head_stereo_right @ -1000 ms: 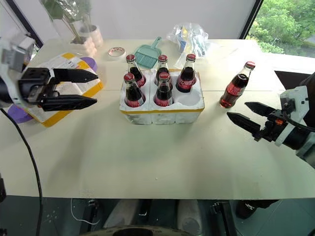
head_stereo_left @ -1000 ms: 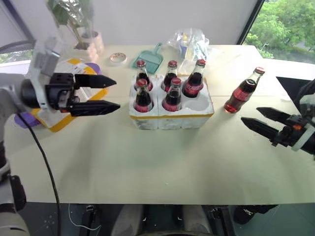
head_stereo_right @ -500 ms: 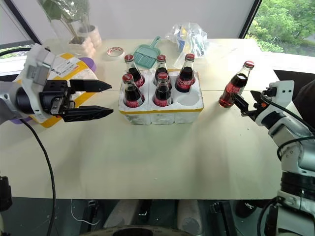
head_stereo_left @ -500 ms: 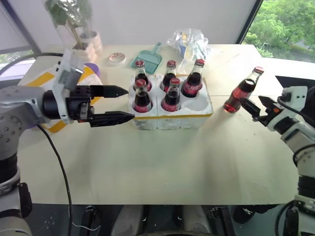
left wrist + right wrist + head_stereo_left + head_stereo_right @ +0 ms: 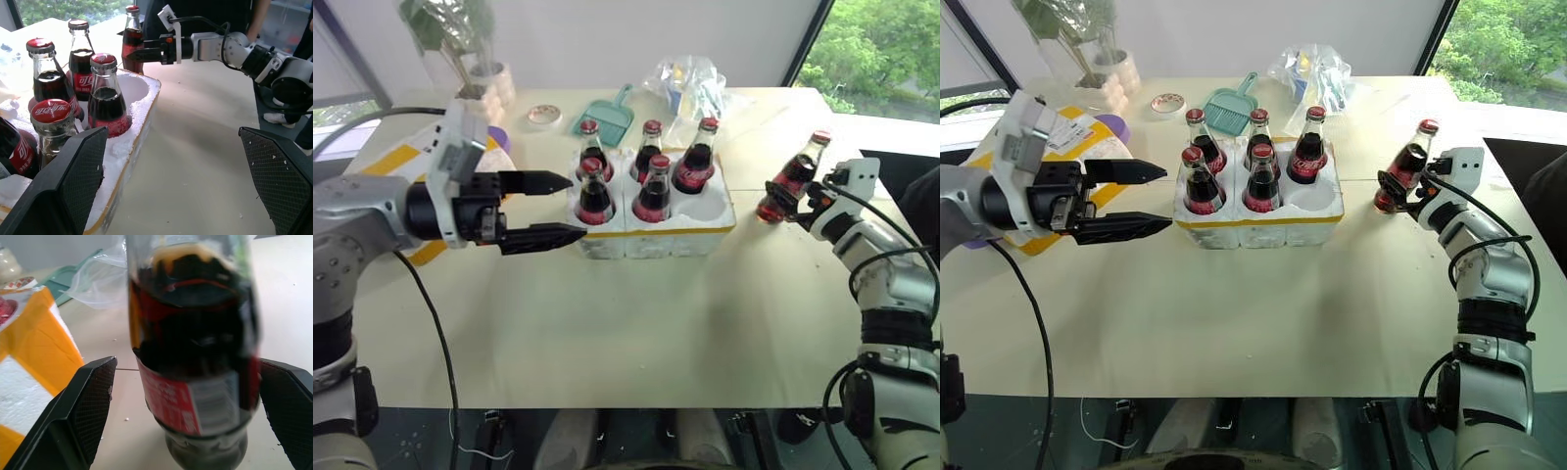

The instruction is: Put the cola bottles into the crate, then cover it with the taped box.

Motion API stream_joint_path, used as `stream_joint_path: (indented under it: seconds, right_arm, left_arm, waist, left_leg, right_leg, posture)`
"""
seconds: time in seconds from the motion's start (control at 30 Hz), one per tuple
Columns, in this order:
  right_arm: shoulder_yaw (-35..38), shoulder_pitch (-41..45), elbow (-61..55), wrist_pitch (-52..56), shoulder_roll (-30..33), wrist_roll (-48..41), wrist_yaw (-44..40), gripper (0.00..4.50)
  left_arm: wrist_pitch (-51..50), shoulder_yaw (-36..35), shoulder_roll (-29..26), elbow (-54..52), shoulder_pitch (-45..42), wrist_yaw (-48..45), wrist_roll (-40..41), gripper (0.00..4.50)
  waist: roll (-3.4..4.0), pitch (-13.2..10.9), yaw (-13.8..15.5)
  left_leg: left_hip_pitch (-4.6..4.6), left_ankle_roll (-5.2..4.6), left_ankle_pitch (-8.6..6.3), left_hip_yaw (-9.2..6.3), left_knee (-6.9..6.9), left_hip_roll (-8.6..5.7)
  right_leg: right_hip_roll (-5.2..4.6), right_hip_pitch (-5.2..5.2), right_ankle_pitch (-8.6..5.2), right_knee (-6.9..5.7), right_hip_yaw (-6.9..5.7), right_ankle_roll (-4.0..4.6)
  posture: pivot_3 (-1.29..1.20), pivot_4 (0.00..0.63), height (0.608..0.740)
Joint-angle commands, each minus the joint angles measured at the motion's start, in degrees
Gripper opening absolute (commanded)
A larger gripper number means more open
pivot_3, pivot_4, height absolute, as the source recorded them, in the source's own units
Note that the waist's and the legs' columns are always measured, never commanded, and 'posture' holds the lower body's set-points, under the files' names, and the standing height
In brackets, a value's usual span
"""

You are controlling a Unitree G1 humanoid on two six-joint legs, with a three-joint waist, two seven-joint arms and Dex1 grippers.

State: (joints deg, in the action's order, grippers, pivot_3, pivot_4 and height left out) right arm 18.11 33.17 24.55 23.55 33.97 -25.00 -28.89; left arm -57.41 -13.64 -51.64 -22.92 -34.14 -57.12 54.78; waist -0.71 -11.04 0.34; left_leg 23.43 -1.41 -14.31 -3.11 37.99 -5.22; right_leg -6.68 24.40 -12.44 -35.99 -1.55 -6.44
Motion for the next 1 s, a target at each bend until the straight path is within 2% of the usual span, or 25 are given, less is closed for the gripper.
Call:
stream_joint_path:
  seconds: [0.03, 0.1, 0.2, 0.27, 0.37, 0.43, 0.57, 0.7, 0.77, 1.0]
  right_arm:
    - [0.5, 2.6, 2.9, -3.6, -0.1, 1.3, -0.2, 4.50]
    - [0.9, 3.4, 4.9, -5.4, -0.4, 1.9, -0.1, 4.50]
    - [1.5, 4.5, 6.3, -7.4, -0.9, 1.8, -0.1, 3.62]
    - [1.6, 4.4, 5.0, -8.3, -1.1, 1.3, -1.1, 2.79]
    - [3.1, 4.4, 1.8, -8.4, -1.5, -0.9, -2.3, 2.82]
    - [5.7, 5.2, -2.9, -6.2, -2.0, -6.0, -3.7, 2.82]
    - [9.7, 6.4, -13.9, 5.1, -3.0, -19.5, -5.0, 2.82]
    - [10.4, 5.8, -23.0, 15.3, -2.9, -30.4, -5.3, 2.82]
    - [8.9, 5.1, -26.1, 18.2, -2.5, -32.0, -5.5, 2.82]
    - [-0.2, 0.4, -33.4, 21.5, -1.4, -29.0, -8.4, 2.82]
  left_arm:
    - [0.9, -0.6, -0.6, -1.3, -0.8, 0.3, 1.2, 4.47]
    - [1.0, -0.8, -0.8, -1.1, -1.0, 0.5, 1.4, 4.47]
    - [1.2, -0.7, -1.0, -1.0, -0.8, 0.7, 1.5, 4.50]
    - [1.2, -0.8, -1.0, -1.1, -0.5, 0.9, 1.6, 4.50]
    - [1.1, -1.0, -1.1, -1.4, 0.2, 1.1, 1.9, 4.50]
    - [1.0, -1.3, -1.0, -1.4, 0.7, 1.5, 2.0, 4.50]
    - [1.2, -1.4, -0.9, -1.6, 1.6, 2.0, 2.0, 4.50]
    - [1.2, -1.6, -0.6, -1.7, 1.9, 2.7, 2.4, 4.50]
    - [1.3, -1.5, -0.6, -1.7, 1.9, 3.0, 2.5, 4.50]
    - [1.9, -1.7, -0.7, -1.5, 2.0, 3.7, 2.6, 4.50]
  waist:
    - [0.00, 0.0, -0.1]
    - [0.00, 0.0, -0.1]
    - [0.00, 0.0, -0.3]
    - [0.01, 0.0, -0.3]
    - [0.05, 0.0, -0.5]
    - [0.18, -0.1, -0.9]
    - [0.55, -0.3, -1.2]
    - [0.56, -0.3, -1.1]
    - [0.55, -0.3, -1.0]
    - [0.55, -0.3, -0.9]
  left_leg:
    - [0.00, 0.00, 0.00, 0.00, 0.00, 0.00]
    - [0.00, 0.00, 0.00, 0.00, 0.00, 0.00]
    - [0.00, 0.00, 0.00, 0.00, -0.01, 0.00]
    - [0.00, 0.00, 0.00, 0.00, -0.01, 0.00]
    - [0.00, 0.00, 0.00, 0.00, -0.02, -0.01]
    - [0.01, 0.01, 0.00, 0.00, -0.04, -0.01]
    - [0.04, 0.00, 0.00, 0.01, -0.11, 0.00]
    - [0.04, 0.01, 0.01, 0.00, -0.20, 0.03]
    - [0.04, 0.01, 0.00, 0.00, -0.20, 0.03]
    - [0.05, 0.00, 0.00, 0.00, -0.16, 0.00]
  right_leg:
    - [0.00, 0.00, 0.00, 0.00, 0.00, 0.00]
    - [0.00, 0.00, 0.00, 0.00, 0.00, 0.00]
    - [0.01, 0.00, 0.00, 0.00, 0.00, 0.00]
    - [0.01, 0.00, 0.00, 0.01, 0.01, 0.00]
    - [0.01, 0.01, 0.00, 0.00, 0.01, 0.00]
    - [0.00, 0.02, 0.00, 0.00, 0.01, 0.00]
    - [0.00, 0.12, 0.00, -0.01, 0.04, -0.01]
    - [0.02, 0.17, 0.00, -0.01, 0.05, 0.00]
    - [0.01, 0.16, 0.00, 0.00, 0.05, 0.00]
    - [-0.01, 0.13, -0.01, 0.01, 0.04, 0.00]
  posture:
    - [0.00, 0.150, 0.738]
    - [0.00, 0.150, 0.738]
    - [0.00, 0.150, 0.738]
    - [0.00, 0.150, 0.738]
    - [0.00, 0.150, 0.738]
    - [0.00, 0.150, 0.738]
    - [0.00, 0.150, 0.738]
    - [0.00, 0.150, 0.738]
    - [0.00, 0.150, 0.738]
    - [0.00, 0.150, 0.738]
